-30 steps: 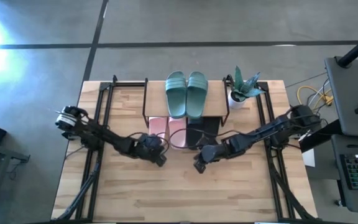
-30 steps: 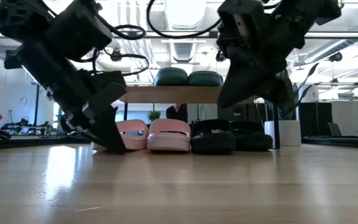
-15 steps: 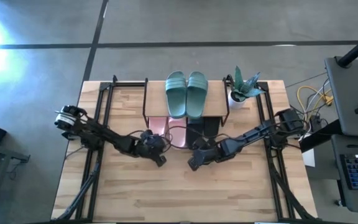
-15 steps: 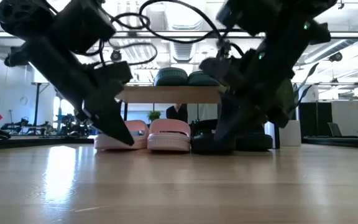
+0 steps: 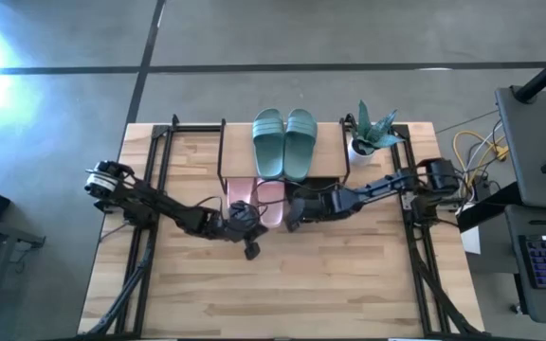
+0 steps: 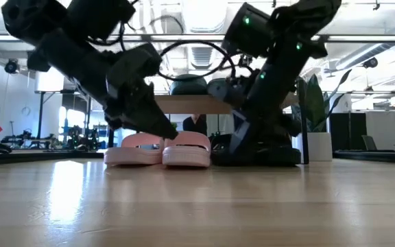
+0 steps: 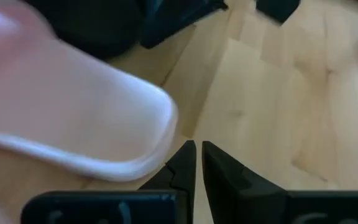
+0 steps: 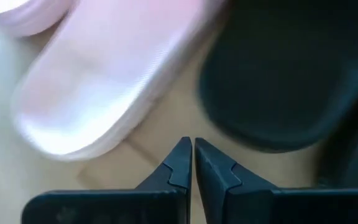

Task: Pick and place slides into the shelf
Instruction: Adjust the slides under the shelf

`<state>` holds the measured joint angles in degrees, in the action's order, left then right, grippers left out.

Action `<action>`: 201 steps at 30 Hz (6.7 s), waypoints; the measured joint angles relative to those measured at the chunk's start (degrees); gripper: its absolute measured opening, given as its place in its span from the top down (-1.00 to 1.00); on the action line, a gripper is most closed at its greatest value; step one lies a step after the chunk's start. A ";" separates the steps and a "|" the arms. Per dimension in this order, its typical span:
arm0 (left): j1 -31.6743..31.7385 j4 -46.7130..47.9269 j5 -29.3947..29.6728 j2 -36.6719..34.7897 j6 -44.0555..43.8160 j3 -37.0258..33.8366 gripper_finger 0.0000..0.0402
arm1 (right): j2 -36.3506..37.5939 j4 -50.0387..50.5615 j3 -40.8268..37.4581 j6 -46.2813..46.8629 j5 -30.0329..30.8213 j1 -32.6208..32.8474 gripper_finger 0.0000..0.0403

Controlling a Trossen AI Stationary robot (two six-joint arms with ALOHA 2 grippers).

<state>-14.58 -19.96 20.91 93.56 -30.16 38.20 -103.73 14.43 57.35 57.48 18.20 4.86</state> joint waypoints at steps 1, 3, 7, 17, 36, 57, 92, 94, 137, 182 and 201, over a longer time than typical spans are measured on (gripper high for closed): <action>0.13 -1.18 -1.28 0.81 1.04 0.04 0.94 | 0.16 -0.04 0.41 -1.13 -1.03 0.03 0.94; 0.48 -3.99 -3.98 3.08 2.59 0.22 0.94 | 0.59 0.38 1.18 -2.42 -2.05 0.64 0.94; 1.06 -7.25 -6.74 7.96 3.67 1.80 0.94 | 1.93 1.96 2.47 -2.28 -1.99 1.95 0.94; 3.29 -5.94 8.79 13.57 5.56 6.03 0.94 | 4.81 8.15 5.94 -2.57 -0.77 6.74 0.94; 5.59 -5.97 12.21 13.66 6.76 7.23 0.94 | 4.84 20.83 9.06 6.83 2.50 13.81 0.94; -5.38 9.83 14.22 4.83 9.49 7.14 0.94 | 4.90 16.16 -8.05 38.55 12.76 14.34 0.94; -3.14 32.06 18.55 3.73 -9.78 5.58 0.94 | 9.10 6.69 -7.13 30.10 15.75 14.36 0.94; -1.59 31.01 18.32 3.73 -6.35 5.21 0.94 | 9.38 4.96 -5.32 27.64 15.90 15.63 0.94; 0.55 19.33 8.33 -29.70 -14.51 -16.77 0.94 | 21.29 22.29 8.71 22.32 22.46 17.63 0.94; -2.59 -5.46 15.18 3.76 -0.85 -2.59 0.94 | 21.34 27.17 7.99 27.76 22.24 17.14 0.94; 6.06 -3.85 16.95 14.18 11.57 7.80 0.94 | 21.34 27.26 7.99 29.04 21.87 17.88 0.94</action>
<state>-8.52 -23.82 37.86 107.74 -18.60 46.00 -82.39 41.69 65.34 86.53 40.07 22.74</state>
